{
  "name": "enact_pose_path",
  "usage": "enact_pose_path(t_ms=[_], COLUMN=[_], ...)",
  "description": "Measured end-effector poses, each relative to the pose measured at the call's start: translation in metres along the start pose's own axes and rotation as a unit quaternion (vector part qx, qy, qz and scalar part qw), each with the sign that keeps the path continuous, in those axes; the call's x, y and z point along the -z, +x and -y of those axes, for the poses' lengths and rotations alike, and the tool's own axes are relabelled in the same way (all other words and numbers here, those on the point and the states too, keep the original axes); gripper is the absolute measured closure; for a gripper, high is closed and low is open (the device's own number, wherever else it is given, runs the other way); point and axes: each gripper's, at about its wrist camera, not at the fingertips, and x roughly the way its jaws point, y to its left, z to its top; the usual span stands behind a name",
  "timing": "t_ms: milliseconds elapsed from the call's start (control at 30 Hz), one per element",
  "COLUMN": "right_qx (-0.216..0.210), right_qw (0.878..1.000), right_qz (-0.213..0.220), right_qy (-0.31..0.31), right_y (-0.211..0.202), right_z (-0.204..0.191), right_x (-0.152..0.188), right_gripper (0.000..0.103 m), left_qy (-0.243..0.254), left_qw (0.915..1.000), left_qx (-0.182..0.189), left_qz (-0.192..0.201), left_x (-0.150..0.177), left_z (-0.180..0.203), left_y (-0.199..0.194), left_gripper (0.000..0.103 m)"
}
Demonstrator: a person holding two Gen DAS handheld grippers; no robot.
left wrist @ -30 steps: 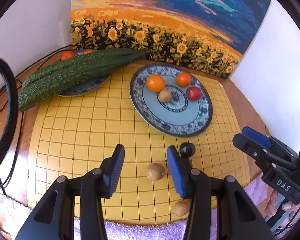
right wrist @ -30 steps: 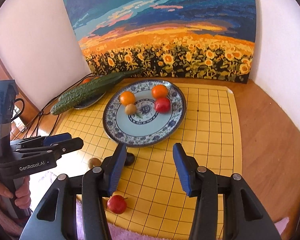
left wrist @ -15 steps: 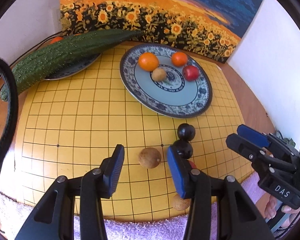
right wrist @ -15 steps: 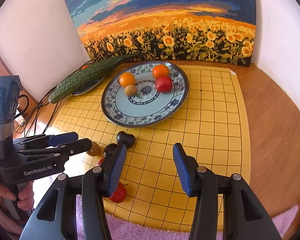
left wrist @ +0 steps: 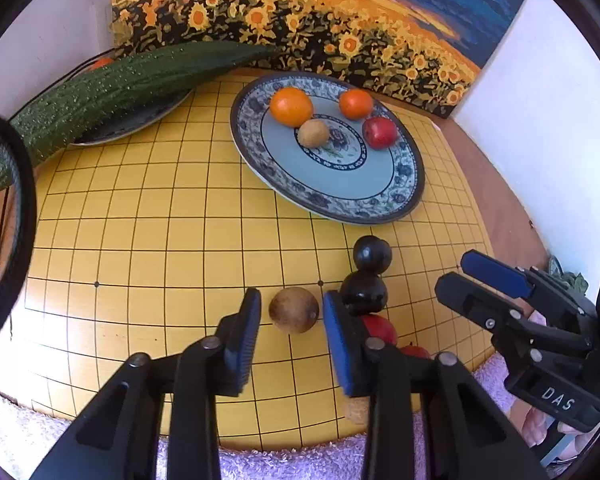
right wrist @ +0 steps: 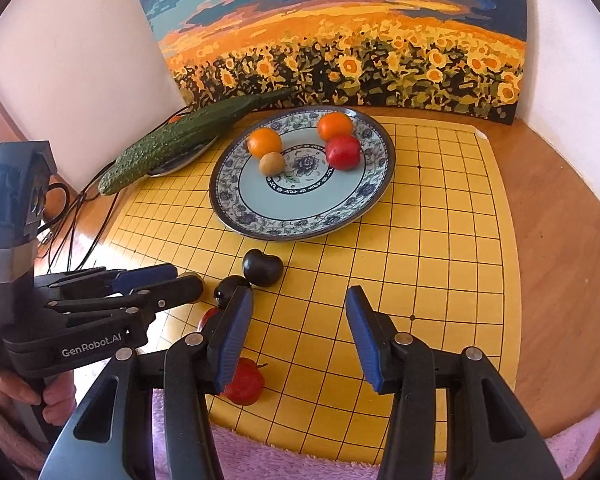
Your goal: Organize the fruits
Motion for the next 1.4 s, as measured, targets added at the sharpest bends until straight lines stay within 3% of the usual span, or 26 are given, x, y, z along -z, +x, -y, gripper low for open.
enact_pose_path(t_ms=[167, 900, 1200, 1400], right_qx=[-0.003, 0.011, 0.001, -0.008], right_qw=[1.0, 0.999, 0.999, 0.998], right_qz=[0.0, -0.034, -0.039, -0.035], right_qy=[-0.001, 0.029, 0.033, 0.045], right_y=[0.003, 0.049, 0.053, 0.048], right_z=[-0.003, -0.024, -0.022, -0.017], right_x=[-0.001, -0.023, -0.022, -0.02], right_gripper=[0.053, 0.054, 0.073, 0.073], left_qy=[0.001, -0.022, -0.028, -0.029], left_qw=[0.9999, 0.9996, 0.9994, 0.9994], left_qx=[0.012, -0.005, -0.007, -0.008], left_qz=[0.0, 0.019, 0.019, 0.02], left_x=[0.0, -0.005, -0.005, -0.007], left_z=[0.001, -0.014, -0.015, -0.015], left_y=[0.0, -0.01, -0.009, -0.012], left_gripper=[0.075, 0.075, 0.075, 0.075])
